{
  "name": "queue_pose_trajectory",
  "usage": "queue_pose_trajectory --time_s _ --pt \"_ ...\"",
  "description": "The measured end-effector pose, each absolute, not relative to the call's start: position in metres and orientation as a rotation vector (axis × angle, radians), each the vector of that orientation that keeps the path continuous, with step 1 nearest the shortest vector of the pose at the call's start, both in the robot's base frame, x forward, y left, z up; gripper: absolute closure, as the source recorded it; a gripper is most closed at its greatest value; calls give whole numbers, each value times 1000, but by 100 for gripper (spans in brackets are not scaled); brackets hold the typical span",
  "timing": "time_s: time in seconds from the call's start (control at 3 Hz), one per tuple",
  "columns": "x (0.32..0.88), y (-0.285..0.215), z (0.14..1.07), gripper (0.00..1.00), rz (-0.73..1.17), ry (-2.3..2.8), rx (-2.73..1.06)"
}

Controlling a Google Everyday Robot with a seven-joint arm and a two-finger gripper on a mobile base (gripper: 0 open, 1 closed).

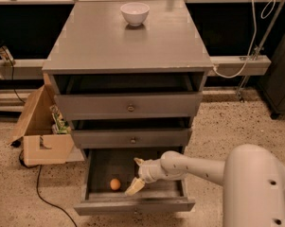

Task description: Pick orange from bottom drawer and place on counter

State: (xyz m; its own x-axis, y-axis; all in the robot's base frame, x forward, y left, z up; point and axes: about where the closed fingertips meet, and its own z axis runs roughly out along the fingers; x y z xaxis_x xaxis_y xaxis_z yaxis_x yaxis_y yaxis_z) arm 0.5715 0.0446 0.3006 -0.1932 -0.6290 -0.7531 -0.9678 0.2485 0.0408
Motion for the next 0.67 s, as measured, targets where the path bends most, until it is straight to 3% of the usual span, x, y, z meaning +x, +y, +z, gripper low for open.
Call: queue_pose_trajectory --time_s 0.67 --pt "601 64 266 0 733 1887 -1412"
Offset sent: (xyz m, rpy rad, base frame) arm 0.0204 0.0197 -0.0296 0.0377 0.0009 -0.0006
